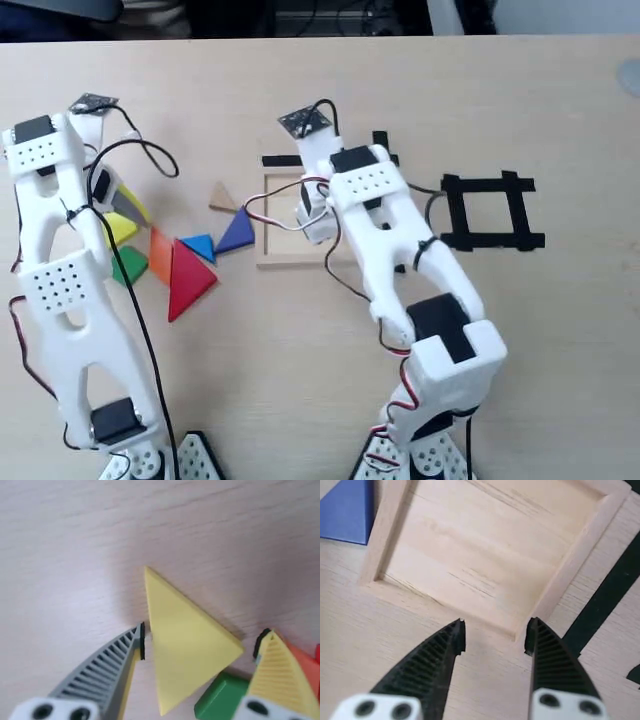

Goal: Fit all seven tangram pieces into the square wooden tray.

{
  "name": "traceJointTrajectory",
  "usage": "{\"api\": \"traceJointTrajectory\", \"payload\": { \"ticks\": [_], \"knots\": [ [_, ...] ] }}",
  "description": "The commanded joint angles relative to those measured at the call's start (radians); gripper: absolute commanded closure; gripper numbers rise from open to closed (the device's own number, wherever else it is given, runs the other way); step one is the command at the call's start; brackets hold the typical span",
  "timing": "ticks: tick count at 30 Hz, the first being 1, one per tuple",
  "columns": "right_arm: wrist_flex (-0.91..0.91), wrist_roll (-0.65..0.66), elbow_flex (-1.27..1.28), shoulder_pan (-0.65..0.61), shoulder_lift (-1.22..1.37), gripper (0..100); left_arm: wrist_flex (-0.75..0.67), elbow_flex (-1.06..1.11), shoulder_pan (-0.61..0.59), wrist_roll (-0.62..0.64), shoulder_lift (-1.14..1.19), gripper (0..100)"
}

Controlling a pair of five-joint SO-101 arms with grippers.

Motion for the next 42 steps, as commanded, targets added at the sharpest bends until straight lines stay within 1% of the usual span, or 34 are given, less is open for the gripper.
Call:
{"api": "traceJointTrajectory", "payload": {
  "ticks": [1, 5, 8, 15, 19, 23, 26, 29, 35, 42],
  "knots": [
    [-0.009, 0.005, -0.007, 0.008, -0.045, 78.3, 0.034, -0.041, -0.005, 0.014, -0.015, 64],
    [-0.009, 0.005, -0.008, 0.008, -0.047, 78.3, 0.066, -0.044, -0.007, 0.014, -0.017, 64],
    [-0.009, 0.005, -0.007, 0.008, -0.050, 78.3, 0.066, -0.044, -0.008, 0.017, -0.020, 64],
    [-0.008, 0.005, -0.004, 0.008, -0.051, 78.3, 0.064, -0.044, -0.010, 0.078, -0.017, 64],
    [-0.008, 0.006, -0.004, 0.008, -0.048, 78.3, 0.057, -0.038, -0.021, 0.083, -0.015, 65],
    [-0.008, 0.009, -0.004, 0.008, -0.048, 78.3, 0.051, -0.036, -0.042, 0.051, -0.014, 67],
    [-0.008, 0.009, -0.004, 0.008, -0.045, 78.3, 0.066, -0.016, -0.050, -0.017, -0.008, 67],
    [-0.008, 0.009, -0.004, 0.008, -0.045, 78.3, 0.063, -0.013, -0.059, -0.048, 0.014, 68],
    [-0.008, 0.011, -0.004, 0.008, -0.045, 78.3, -0.029, -0.015, -0.111, -0.061, 0.028, 67],
    [-0.008, 0.012, -0.004, 0.008, -0.045, 78.3, -0.023, -0.015, -0.133, -0.146, 0.026, 68]
  ]
}}
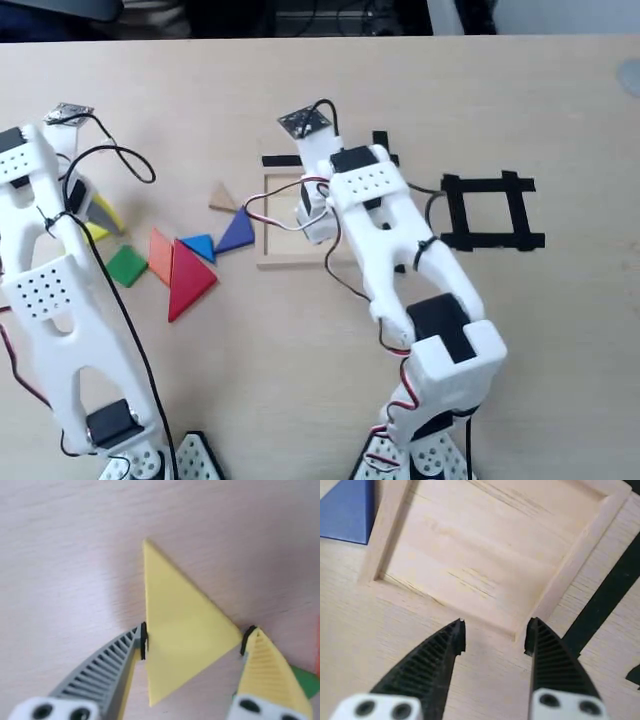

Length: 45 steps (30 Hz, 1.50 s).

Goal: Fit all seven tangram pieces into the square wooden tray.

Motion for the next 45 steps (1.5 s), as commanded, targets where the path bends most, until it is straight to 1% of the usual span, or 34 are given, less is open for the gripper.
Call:
{"api": "traceJointTrajectory", "payload": {
  "ticks": [1, 11, 15, 16, 20, 22, 25, 27, 40, 45],
  "knots": [
    [-0.008, 0.008, -0.004, 0.008, -0.045, 78.3, -0.006, -0.012, -0.031, -0.035, -0.005, 68],
    [-0.008, 0.008, -0.002, 0.008, -0.045, 78.3, -0.028, -0.012, -0.031, -0.026, 0.006, 68],
    [-0.008, 0.008, -0.002, 0.008, -0.045, 78.3, -0.057, -0.010, -0.039, 0.003, 0.006, 68],
    [-0.008, 0.008, -0.002, 0.008, -0.044, 78.3, -0.057, -0.010, -0.039, 0.003, 0.006, 69],
    [-0.008, 0.008, -0.002, 0.008, -0.044, 78.3, -0.057, -0.007, -0.033, 0.002, 0.006, 80],
    [-0.008, 0.008, -0.002, 0.008, -0.044, 78.3, -0.051, -0.005, -0.030, 0.000, 0.006, 79],
    [-0.008, 0.008, -0.002, 0.008, -0.044, 78.3, -0.051, -0.004, -0.025, 0.002, 0.006, 75],
    [-0.008, 0.008, -0.002, 0.008, -0.044, 78.3, -0.049, -0.010, -0.022, 0.002, 0.006, 75],
    [-0.009, 0.009, 0.007, 0.008, -0.044, 78.3, -0.049, -0.010, -0.001, 0.000, -0.005, 94],
    [-0.035, 0.009, 0.036, -0.028, -0.044, 78.3, -0.049, -0.012, -0.001, 0.000, -0.006, 96]
  ]
}}
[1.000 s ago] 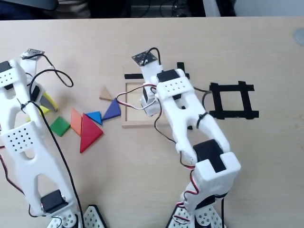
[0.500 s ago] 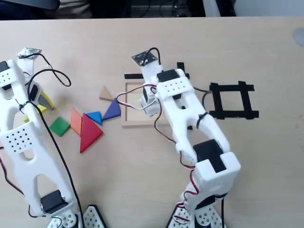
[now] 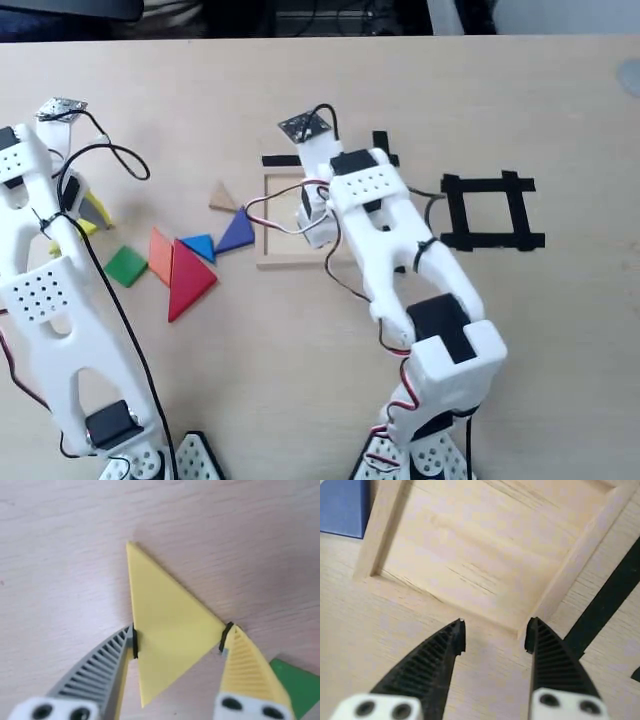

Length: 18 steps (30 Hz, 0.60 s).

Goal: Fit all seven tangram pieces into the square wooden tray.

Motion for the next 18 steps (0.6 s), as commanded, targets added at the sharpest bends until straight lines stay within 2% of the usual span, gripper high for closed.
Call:
{"api": "traceJointTrajectory", "payload": {
  "ticks": [1, 8, 18],
  "knots": [
    [-0.015, 0.009, 0.004, -0.037, -0.044, 78.3, -0.006, -0.008, 0.010, 0.005, 0.002, 96],
    [-0.017, 0.009, 0.005, -0.041, -0.044, 78.3, -0.005, -0.008, 0.010, 0.005, 0.002, 96],
    [-0.017, 0.009, 0.005, -0.041, -0.044, 78.3, 0.164, -0.194, 0.025, 0.009, -0.015, 96]
  ]
}}
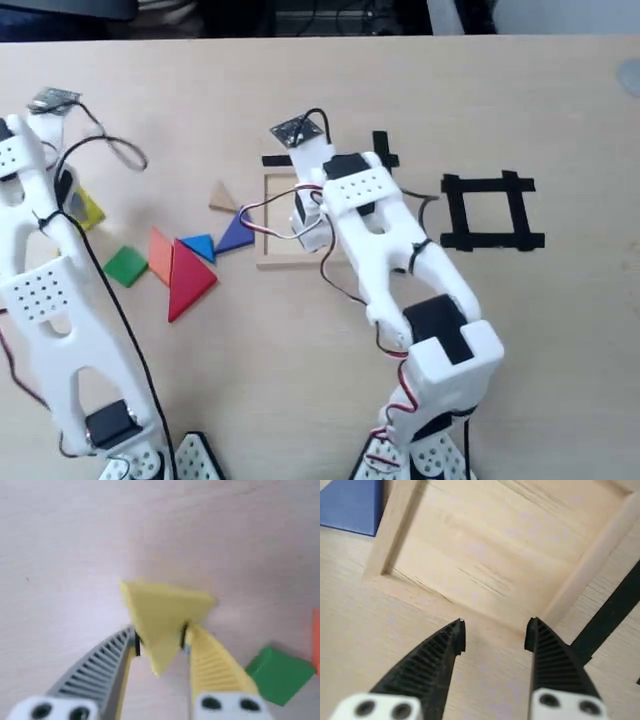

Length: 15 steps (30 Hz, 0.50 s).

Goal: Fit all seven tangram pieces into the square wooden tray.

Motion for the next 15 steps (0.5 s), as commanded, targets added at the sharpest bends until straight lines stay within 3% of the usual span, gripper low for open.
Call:
{"api": "traceJointTrajectory", "payload": {
  "ticks": [1, 15],
  "knots": [
    [-0.009, 0.008, -0.004, -0.012, -0.044, 78.3, 0.038, -0.068, 0.022, 0.009, -0.015, 96],
    [-0.009, 0.008, -0.004, -0.012, -0.044, 78.3, 0.040, -0.045, 0.024, 0.009, -0.012, 96]
  ]
}}
